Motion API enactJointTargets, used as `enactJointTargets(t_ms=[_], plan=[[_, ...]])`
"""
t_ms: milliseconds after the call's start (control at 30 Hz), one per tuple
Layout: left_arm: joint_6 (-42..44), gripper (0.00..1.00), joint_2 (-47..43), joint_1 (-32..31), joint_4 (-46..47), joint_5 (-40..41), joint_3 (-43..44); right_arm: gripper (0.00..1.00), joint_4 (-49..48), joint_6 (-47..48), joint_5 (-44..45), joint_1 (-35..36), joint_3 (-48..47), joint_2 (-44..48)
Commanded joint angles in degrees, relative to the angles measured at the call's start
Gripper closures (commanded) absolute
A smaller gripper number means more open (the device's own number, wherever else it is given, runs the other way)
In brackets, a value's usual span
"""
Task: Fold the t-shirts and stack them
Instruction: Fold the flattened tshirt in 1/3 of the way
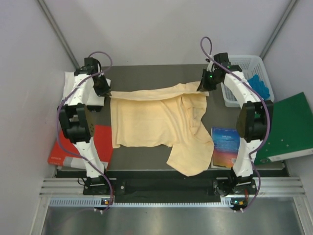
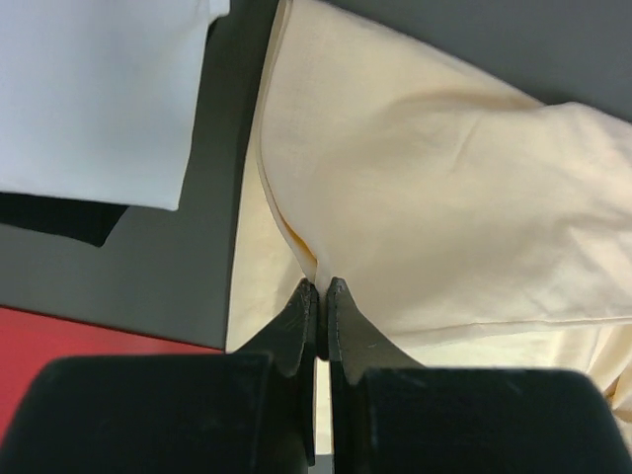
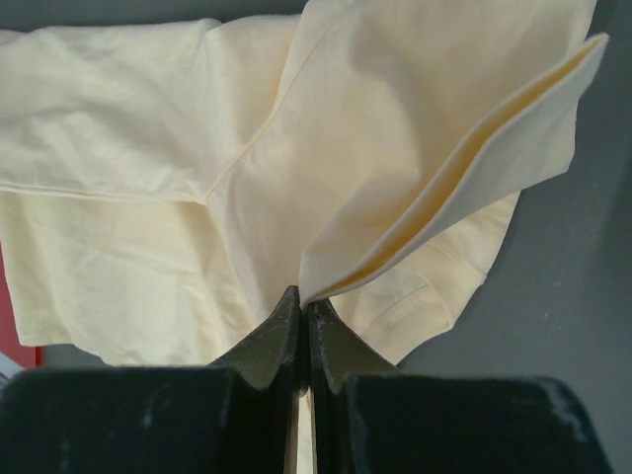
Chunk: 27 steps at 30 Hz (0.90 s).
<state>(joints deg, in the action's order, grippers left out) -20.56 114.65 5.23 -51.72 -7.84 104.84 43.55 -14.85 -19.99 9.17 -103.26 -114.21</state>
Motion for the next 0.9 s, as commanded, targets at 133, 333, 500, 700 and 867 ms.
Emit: enactJointTargets(t_ms=[133,333,500,700,867], plan=[[0.0,1.00,-0.7,-0.1,-5.1,4.5,-2.2,1.00,5.1,1.7,-3.1,3.1,9.4,3.6],[-0.5,0.01,-0.6,-0.3,-7.3,6.1,-0.4,0.68,9.0,4.0,-7.0,5.6,13.3,5.6],[1.2,0.01,-5.6,-0.6,-0.5,4.4,-2.6,0.00,7.0,4.5,-2.0,5.0,9.4,11.5],[2.4,0.01,0.7,-1.7,0.0,0.4,3.5,0.00,5.1,3.9,6.3,3.3,-1.0,4.2],[3.5,0.01,11.3,-3.7,-2.2,-2.6,12.5,0.00,3.4,1.7,15.1,2.6,-8.8,-4.1]])
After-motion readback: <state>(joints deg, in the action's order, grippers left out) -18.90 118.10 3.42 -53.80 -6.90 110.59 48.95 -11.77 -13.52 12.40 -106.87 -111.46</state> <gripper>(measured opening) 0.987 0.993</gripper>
